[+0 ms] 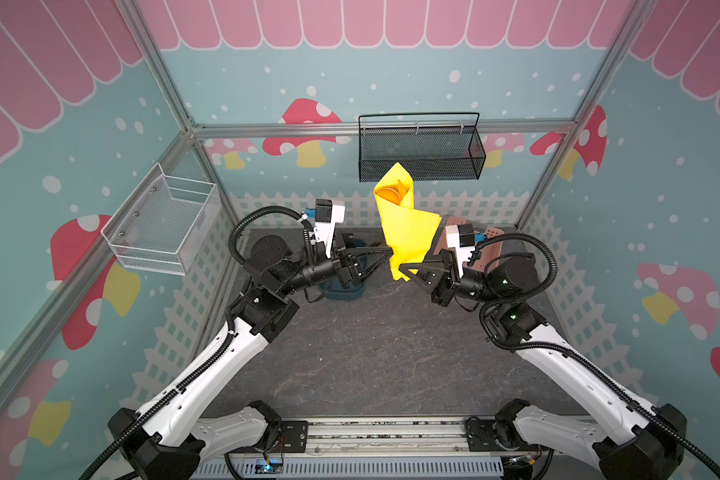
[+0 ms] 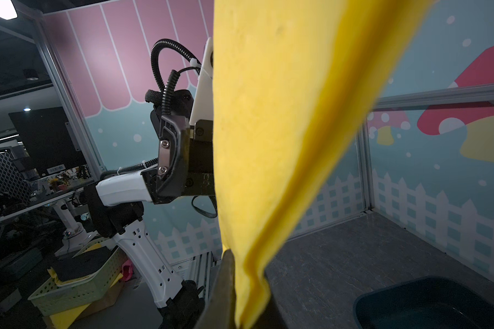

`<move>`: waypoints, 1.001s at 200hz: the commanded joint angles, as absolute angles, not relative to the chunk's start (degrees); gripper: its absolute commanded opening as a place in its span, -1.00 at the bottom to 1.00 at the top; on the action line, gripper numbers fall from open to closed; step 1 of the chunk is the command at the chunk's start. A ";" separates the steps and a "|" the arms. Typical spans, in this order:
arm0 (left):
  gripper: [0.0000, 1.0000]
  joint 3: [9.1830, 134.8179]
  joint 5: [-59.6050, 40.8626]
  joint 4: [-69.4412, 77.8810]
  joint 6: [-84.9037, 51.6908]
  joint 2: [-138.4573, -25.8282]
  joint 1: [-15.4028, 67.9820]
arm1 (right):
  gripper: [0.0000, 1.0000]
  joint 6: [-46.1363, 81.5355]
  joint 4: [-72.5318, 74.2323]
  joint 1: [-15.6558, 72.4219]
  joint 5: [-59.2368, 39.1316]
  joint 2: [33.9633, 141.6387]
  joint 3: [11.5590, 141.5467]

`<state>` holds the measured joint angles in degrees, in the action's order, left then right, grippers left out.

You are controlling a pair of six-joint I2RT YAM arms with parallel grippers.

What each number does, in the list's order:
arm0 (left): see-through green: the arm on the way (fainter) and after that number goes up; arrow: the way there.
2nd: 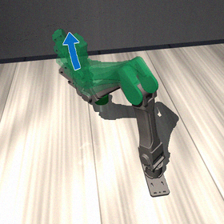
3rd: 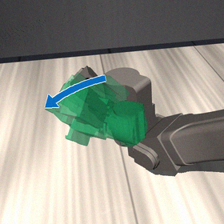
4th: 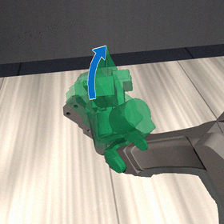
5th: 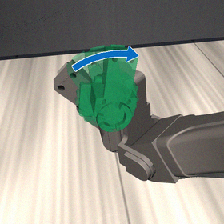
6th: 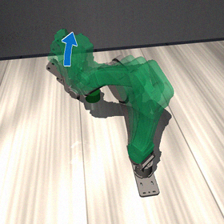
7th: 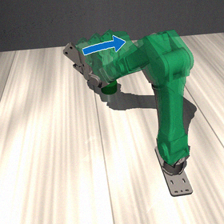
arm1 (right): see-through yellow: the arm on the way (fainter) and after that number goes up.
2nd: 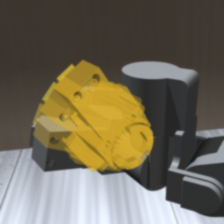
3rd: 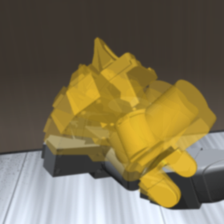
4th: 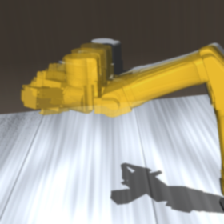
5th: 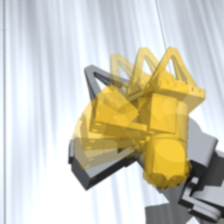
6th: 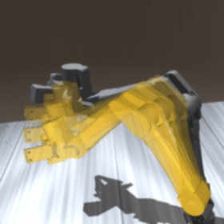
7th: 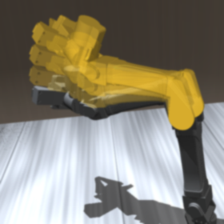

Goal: Place the utensils on the paper napkin and roll it up
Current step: 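Raise the upright napkin bundle higher with both grippers above the teal tray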

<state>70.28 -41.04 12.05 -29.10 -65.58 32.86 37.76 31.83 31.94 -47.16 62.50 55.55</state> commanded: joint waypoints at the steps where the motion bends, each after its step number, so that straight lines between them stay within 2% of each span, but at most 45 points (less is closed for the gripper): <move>1: 0.19 72.88 -42.72 14.54 -28.30 -66.08 33.07 | -1.00 37.00 34.80 32.33 -49.52 62.36 57.13; 140: 0.13 77.60 -43.64 15.80 -30.23 -70.09 33.58 | -1.00 38.22 38.24 33.30 -53.96 62.85 57.52; 200: 0.01 78.53 -44.87 15.71 -30.06 -70.99 34.04 | -1.00 38.06 38.07 33.67 -53.63 63.36 58.00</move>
<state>76.95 -43.62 14.90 -29.80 -70.37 33.58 38.17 36.23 32.97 -52.38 62.96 56.03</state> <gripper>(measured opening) 0.509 0.075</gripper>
